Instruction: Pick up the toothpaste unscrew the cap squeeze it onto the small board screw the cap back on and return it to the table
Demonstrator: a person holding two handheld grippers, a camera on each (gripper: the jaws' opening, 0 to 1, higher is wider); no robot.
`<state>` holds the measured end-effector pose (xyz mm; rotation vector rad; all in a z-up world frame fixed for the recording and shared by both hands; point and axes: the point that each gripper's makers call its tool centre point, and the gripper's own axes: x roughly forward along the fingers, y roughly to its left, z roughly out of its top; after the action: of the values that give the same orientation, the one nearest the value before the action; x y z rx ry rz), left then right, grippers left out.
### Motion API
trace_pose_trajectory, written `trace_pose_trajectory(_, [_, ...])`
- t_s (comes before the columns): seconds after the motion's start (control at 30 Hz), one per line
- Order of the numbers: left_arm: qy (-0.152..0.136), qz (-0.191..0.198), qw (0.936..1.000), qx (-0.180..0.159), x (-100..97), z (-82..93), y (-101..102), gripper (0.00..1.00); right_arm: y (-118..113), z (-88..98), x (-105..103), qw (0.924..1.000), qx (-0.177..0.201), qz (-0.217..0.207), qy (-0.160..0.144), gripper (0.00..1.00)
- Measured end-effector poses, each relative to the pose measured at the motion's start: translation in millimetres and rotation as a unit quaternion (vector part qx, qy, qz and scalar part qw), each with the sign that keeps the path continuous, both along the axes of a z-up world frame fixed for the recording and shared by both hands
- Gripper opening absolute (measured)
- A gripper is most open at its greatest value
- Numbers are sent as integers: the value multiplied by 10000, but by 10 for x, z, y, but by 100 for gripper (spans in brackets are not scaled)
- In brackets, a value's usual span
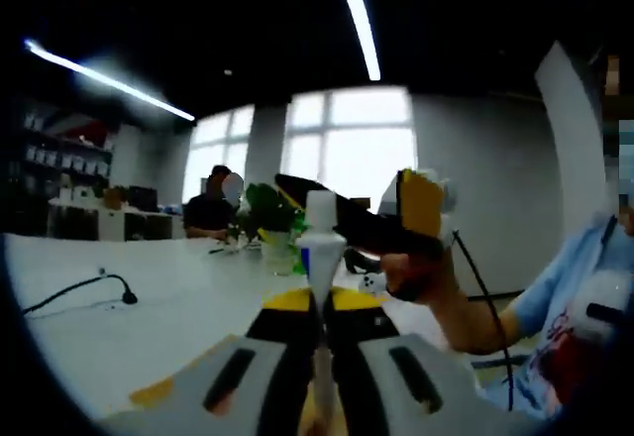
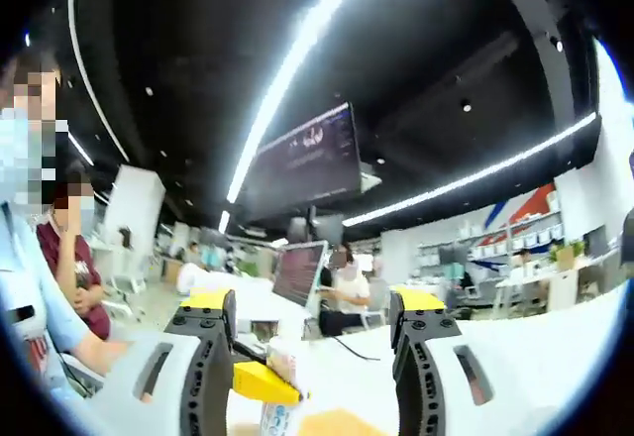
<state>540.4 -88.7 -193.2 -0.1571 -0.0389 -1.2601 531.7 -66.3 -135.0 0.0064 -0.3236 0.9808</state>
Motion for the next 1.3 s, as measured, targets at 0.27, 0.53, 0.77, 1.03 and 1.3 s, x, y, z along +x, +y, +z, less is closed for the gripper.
trace_pose_trajectory(0.27, [-523,1162,9895,686,55,-114,-37,2,-87,40,31,9898,-60,-1386,-331,64])
trace_pose_trajectory(0.53, [-527,1363,9877,554,-30,-58,-72,2,-79,71,-56,9883,82,-1498,-274,52])
trace_pose_trajectory(0.77, [-451,1276,9896,489,-121,-19,-128,2,40,-105,-16,9913,-127,-1301,178,25])
trace_pose_trajectory(1.03, [-357,1379,9884,521,-100,-60,-128,2,19,-147,-18,9913,38,-1263,363,12])
trace_pose_trajectory(1.3, [-405,1193,9911,435,-222,52,-126,2,40,-10,-121,9940,-95,-1083,96,10])
